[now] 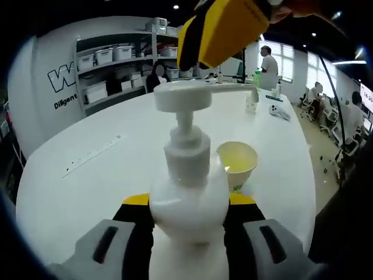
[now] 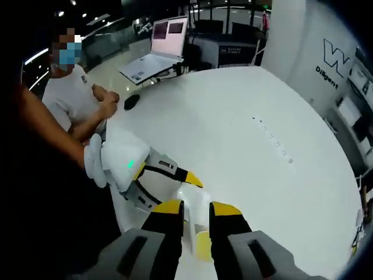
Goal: Hold the bottle steady, press the pump all the way down and release, and repeat the specified number of times to dispense into the cup
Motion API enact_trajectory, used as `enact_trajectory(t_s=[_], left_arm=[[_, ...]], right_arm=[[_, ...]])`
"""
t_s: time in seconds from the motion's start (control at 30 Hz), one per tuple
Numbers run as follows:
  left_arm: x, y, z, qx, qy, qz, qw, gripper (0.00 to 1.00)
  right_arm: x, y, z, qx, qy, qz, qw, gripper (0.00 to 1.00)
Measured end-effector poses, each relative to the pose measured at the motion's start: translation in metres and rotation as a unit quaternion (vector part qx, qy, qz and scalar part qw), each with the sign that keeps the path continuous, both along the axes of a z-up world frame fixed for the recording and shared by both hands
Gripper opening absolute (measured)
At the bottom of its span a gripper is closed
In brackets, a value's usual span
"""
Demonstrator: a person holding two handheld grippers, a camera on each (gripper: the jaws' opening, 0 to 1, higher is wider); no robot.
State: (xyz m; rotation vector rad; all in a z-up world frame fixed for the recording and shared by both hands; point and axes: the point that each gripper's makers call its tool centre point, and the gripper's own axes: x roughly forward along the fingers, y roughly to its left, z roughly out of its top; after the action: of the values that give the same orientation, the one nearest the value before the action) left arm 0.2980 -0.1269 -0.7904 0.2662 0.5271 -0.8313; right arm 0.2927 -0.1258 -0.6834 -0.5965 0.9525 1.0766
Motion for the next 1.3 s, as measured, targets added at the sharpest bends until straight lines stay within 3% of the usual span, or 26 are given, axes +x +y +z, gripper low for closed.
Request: enact_trajectory(t_s=[0.17, 0.4, 0.47, 0.67, 0.83, 1.0, 1.2, 1.3], left_arm=[[-0.007, 0.011, 0.001, -0.002, -0.007, 0.012, 0.9999, 0.44], [-0.015, 0.043, 0.002, 0.003, -0.013, 0.045, 0.9989, 0.44], [-0.015, 0.052, 0.002, 0.001, -0.014, 0.061, 0.998, 0.44], [-0.014, 0.072, 0.002, 0.004, -0.014, 0.097, 0.9952, 0.44], [-0.014, 0.094, 0.002, 0.004, -0.015, 0.129, 0.9915, 0.44], [-0.017, 0.115, 0.002, 0.007, -0.016, 0.163, 0.9865, 0.44], [-0.02, 0.141, 0.003, 0.008, -0.013, 0.206, 0.9785, 0.44], [-0.02, 0.15, 0.003, 0.011, -0.013, 0.218, 0.9757, 0.44]], right_arm=[[-0.001, -0.005, 0.01, 0.071, -0.035, -0.044, 0.9959, 0.13], [-0.014, -0.011, 0.005, 0.137, -0.035, -0.09, 0.9858, 0.26], [-0.022, -0.01, 0.0, 0.153, -0.014, -0.096, 0.9835, 0.27], [-0.034, -0.014, -0.01, 0.162, -0.032, -0.095, 0.9816, 0.33], [-0.035, -0.015, -0.011, 0.203, -0.032, -0.121, 0.9712, 0.4], [-0.036, -0.025, -0.016, 0.216, -0.044, -0.16, 0.9621, 0.5], [-0.038, -0.034, -0.024, 0.212, -0.063, -0.178, 0.9588, 0.65], [-0.041, -0.041, -0.029, 0.222, -0.056, -0.202, 0.9524, 0.7]])
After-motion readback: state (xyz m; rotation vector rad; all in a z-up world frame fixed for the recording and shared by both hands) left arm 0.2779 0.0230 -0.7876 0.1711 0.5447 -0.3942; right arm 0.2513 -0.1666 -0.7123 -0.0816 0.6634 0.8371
